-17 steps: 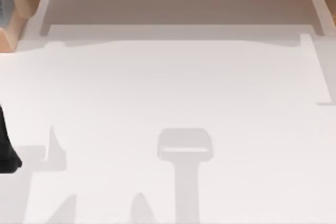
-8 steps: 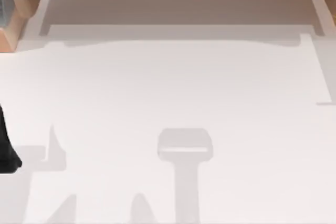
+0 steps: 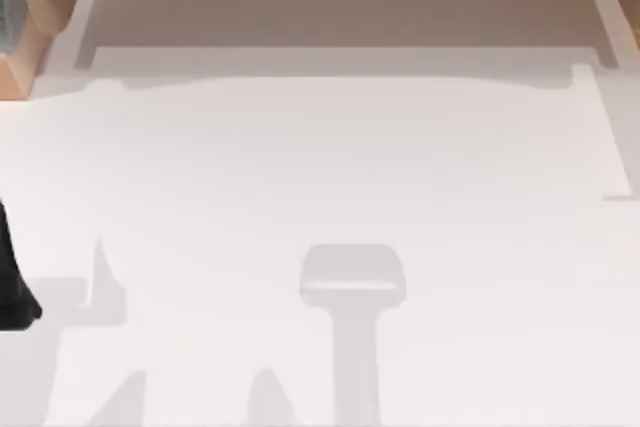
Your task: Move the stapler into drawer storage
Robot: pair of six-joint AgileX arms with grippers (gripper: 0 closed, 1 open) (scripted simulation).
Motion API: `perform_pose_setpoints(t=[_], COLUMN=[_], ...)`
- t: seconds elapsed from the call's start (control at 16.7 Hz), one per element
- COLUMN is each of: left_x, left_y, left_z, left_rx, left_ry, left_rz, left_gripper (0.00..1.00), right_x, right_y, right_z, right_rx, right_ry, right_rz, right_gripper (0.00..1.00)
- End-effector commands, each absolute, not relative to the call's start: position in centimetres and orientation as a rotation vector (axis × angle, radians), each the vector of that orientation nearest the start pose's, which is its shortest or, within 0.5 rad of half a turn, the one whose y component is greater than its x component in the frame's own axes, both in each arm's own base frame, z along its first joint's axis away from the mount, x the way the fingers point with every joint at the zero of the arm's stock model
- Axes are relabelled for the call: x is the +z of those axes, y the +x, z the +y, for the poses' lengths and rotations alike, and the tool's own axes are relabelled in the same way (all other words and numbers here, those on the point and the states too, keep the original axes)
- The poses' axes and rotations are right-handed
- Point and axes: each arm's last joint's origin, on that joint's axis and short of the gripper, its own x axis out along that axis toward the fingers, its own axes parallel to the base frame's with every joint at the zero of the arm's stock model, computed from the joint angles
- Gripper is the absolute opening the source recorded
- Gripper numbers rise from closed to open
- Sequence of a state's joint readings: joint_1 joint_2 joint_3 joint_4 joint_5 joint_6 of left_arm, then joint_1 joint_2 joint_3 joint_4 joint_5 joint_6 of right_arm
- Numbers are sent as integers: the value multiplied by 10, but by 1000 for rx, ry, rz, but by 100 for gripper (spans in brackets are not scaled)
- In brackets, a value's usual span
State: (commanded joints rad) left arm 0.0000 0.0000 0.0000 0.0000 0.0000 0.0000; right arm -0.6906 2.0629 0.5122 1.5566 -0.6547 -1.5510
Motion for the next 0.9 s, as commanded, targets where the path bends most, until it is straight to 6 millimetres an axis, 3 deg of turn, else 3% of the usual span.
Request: perform_pose_setpoints(t=[0.18, 0.54, 0.9], left_x=[160, 160, 160], left_y=[106, 106, 106], left_z=[-1, -1, -1], left_rx=[0, 0, 0], left_ry=[0, 0, 0], left_rz=[0, 0, 0], left_gripper=[100, 100, 100], right_x=[88, 88, 88], right_y=[260, 309, 315], right_z=[-180, -180, -181], right_rx=[-5, -7, -7], right_ry=[-1566, -1566, -1563], right_rz=[11, 12, 17], right_gripper=[0, 0, 0])
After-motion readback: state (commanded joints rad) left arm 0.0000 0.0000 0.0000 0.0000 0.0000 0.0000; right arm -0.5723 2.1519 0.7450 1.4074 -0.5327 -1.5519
